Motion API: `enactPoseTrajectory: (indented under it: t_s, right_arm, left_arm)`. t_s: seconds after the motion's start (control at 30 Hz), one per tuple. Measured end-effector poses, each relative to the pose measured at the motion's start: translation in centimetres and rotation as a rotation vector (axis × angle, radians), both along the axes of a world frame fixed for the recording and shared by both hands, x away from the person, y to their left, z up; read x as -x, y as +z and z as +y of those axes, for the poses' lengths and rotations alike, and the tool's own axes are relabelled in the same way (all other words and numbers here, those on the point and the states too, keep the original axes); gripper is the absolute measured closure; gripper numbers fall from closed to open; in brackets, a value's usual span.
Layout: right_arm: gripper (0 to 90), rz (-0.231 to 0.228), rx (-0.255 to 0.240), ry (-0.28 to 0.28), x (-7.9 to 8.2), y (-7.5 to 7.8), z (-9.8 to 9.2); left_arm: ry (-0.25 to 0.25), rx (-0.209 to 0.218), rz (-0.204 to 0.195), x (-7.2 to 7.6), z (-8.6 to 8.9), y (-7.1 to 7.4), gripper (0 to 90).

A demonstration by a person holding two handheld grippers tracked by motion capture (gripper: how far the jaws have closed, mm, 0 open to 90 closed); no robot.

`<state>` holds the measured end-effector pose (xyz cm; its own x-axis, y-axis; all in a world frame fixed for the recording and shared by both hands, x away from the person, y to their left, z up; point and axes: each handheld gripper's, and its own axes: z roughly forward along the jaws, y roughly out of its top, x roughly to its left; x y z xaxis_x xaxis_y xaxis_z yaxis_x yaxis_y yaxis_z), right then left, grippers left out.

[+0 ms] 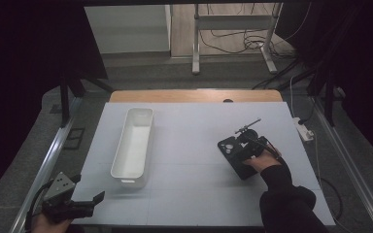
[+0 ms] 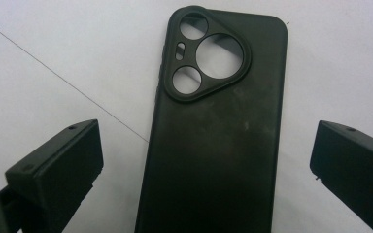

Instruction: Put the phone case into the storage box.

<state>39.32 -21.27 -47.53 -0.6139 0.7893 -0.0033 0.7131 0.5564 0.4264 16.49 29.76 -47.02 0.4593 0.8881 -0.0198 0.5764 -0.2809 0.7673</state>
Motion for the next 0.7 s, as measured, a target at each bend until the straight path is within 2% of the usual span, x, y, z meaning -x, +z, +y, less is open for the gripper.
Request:
enactPoseTrajectory:
  t_s: [0.17, 0.37, 0.7]
  right_arm:
    - [0.0, 0.001, -0.019, -0.007, 0.1, -0.5, -0.2]
    - [0.0, 0.014, -0.014, -0.014, 0.3, -1.6, -0.4]
    - [0.0, 0.015, 0.023, -0.025, 0.6, -3.5, -0.8]
  left_arm:
    - [-0.001, -0.002, -0.001, 0.0, 0.0, 0.0, 2.0]
    - [0.000, -0.001, 0.000, 0.0, 0.0, 0.0, 2.0]
    - [-0.001, 0.000, 0.001, 0.0, 0.0, 0.0, 2.0]
